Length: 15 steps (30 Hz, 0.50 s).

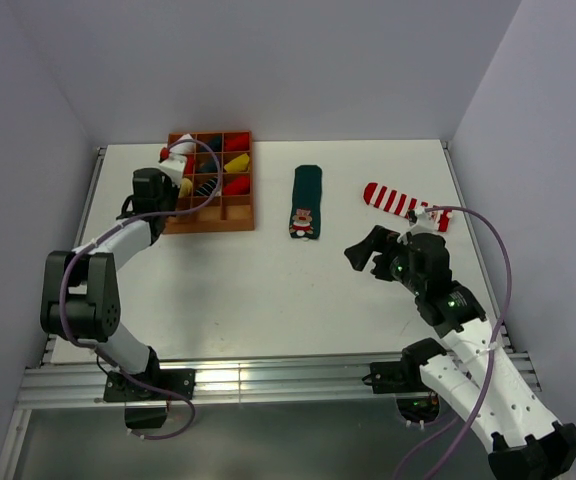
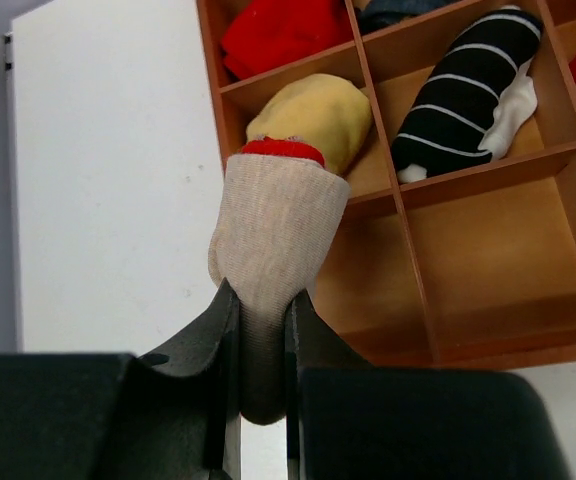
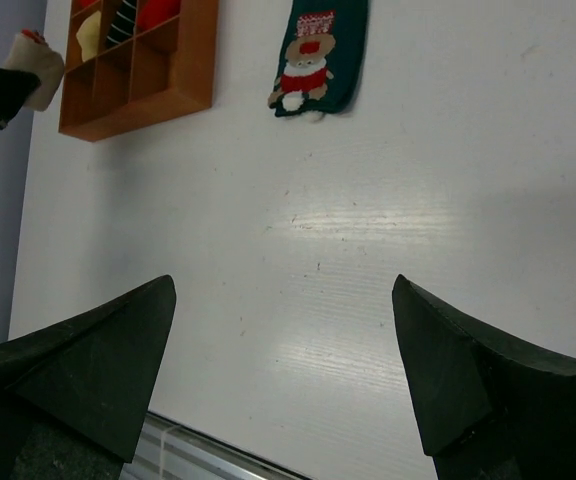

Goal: Roll the socks
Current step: Place the sock in the storage box.

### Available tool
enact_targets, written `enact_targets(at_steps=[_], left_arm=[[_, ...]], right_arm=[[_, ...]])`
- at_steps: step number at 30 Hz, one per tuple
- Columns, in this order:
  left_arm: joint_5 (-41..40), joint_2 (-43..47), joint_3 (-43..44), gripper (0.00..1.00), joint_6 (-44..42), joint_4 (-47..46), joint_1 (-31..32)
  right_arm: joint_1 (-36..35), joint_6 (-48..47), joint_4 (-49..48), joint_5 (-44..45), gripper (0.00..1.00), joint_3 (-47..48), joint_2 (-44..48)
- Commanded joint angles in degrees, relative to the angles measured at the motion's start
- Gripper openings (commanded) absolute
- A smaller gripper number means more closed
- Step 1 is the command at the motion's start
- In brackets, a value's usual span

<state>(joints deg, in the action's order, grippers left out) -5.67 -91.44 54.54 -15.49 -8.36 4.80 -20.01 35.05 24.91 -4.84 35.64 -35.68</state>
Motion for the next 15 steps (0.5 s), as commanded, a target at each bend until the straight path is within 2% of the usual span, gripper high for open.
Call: enact_targets(at_steps=[1, 9, 15], left_arm=[[3.7, -2.3, 0.1, 0.01, -2.4, -6.1, -0.2], [6.9, -7.0, -0.8, 0.01, -3.5, -6.6, -0.3], [11.8, -6.6, 0.3, 0.01, -4.5, -2.3, -1.6]], right_arm=[[-0.3, 0.1, -3.8, -2.0, 0.96, -0.6, -0.8], [-0.2, -0.5, -3.5, -1.5, 0.96, -0.4, -2.1], [-0.2, -0.6, -4.1, -1.8, 0.95, -0.5, -2.7]])
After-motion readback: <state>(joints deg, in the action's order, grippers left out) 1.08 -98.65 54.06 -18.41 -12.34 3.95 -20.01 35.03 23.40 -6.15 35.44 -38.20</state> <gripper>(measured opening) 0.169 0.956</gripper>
